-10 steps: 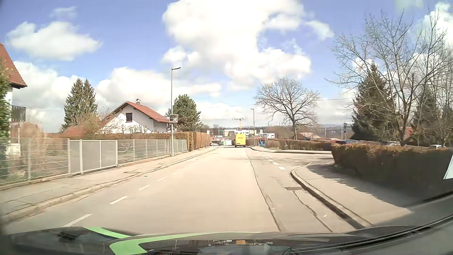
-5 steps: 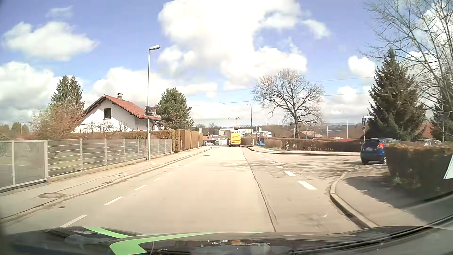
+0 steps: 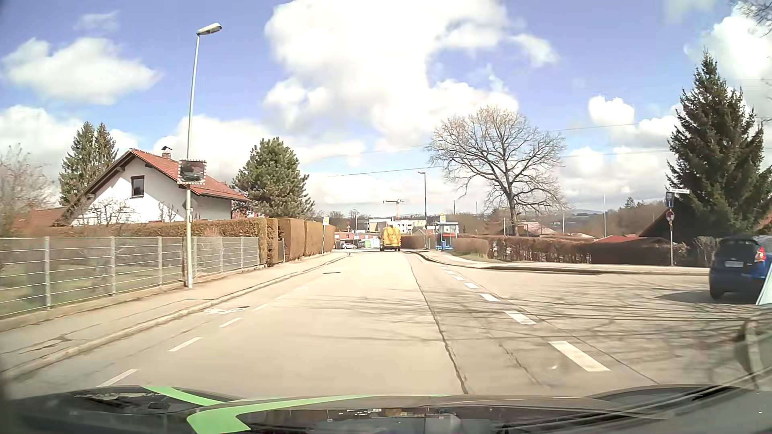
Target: Follow the waypoints while adhering to traffic rules and regulations
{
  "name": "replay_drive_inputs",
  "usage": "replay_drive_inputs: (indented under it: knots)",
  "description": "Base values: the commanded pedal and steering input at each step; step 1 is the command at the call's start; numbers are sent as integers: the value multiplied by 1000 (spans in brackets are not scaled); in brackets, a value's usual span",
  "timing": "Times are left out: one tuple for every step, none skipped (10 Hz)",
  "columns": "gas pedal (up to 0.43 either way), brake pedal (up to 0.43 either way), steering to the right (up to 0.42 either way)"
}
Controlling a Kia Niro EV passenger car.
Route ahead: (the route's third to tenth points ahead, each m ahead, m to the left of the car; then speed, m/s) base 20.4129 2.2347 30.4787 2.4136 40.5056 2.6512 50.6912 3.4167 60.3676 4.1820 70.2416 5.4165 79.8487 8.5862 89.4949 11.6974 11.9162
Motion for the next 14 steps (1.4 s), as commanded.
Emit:
replay_drive_inputs:
  knots:
    - [28, 0, 4]
    - [28, 0, 3]
    - [28, 0, 3]
    - [28, 0, 3]
    - [28, 0, 3]
    - [28, 0, 3]
    - [28, 0, 2]
    - [28, 0, 3]
    - [28, 0, 2]
    - [28, 0, 1]
    - [28, 0, 1]
    - [39, 0, 1]
    - [39, 0, 0]
    - [39, 0, -5]
